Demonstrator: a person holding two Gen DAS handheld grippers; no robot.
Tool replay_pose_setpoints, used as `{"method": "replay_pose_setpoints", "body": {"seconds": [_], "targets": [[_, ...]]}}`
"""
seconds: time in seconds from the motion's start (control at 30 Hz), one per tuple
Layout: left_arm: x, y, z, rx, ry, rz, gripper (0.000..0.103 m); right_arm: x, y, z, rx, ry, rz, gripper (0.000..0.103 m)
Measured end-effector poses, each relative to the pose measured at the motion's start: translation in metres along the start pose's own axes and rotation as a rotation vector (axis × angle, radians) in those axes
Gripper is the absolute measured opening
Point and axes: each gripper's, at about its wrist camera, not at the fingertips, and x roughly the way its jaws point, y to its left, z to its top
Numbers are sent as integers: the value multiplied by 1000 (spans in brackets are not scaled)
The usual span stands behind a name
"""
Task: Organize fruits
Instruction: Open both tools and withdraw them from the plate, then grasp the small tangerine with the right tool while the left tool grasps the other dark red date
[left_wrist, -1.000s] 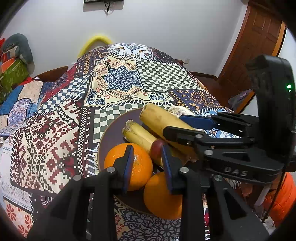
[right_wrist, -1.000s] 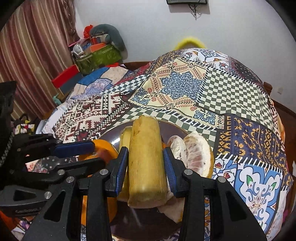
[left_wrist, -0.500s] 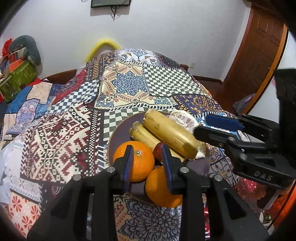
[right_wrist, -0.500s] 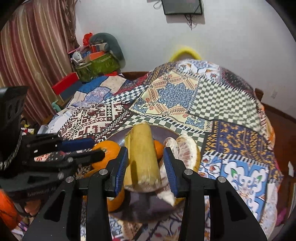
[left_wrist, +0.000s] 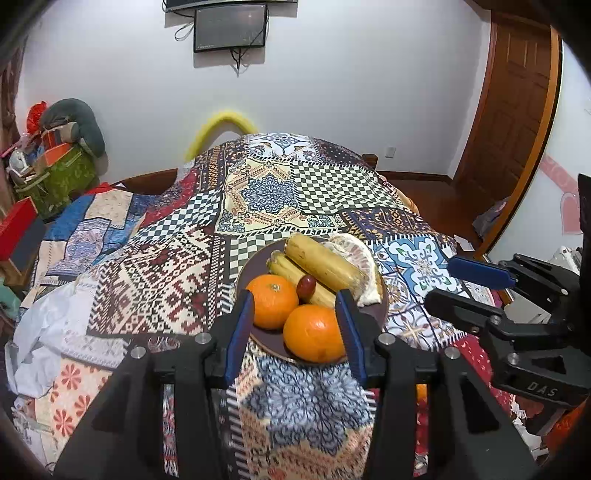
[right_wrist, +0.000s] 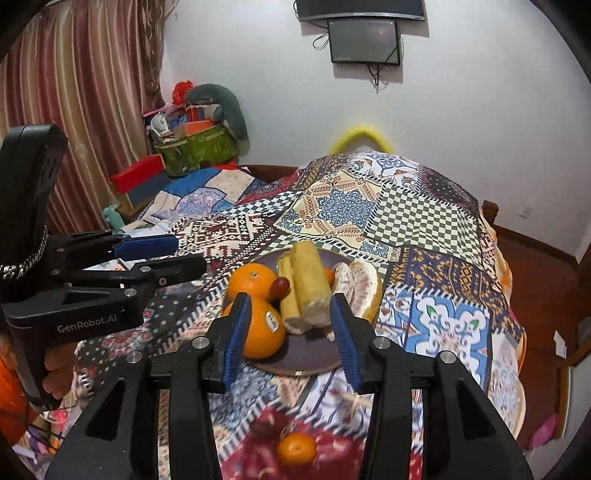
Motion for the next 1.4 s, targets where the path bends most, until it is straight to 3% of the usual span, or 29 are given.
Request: {"method": "replay_pose_setpoints", "body": {"seconds": [0.23, 0.47, 0.73, 0.87, 1.0, 1.23, 1.4], "targets": [[-17, -11, -26, -5, 5, 20, 63, -29, 3, -23, 20, -18, -34, 59], [-6, -21, -55, -5, 56, 15, 63, -38, -1, -53, 26, 18, -71, 62], [20, -31, -82, -10, 109, 8, 63, -17, -4, -90, 4, 120, -93, 62], [37, -28, -96, -51, 167, -66, 63, -1, -6, -107, 18, 171, -71, 62], [47, -26, -106, -75, 187, -81, 63, 12, -10, -113, 45, 198, -46, 62], [57, -28, -109, -79, 208, -101, 63, 30, -7, -117, 23, 223, -26, 47], [59, -38, -109, -25, 216, -95, 63, 33, -8, -122, 36, 210, -33, 31]]}}
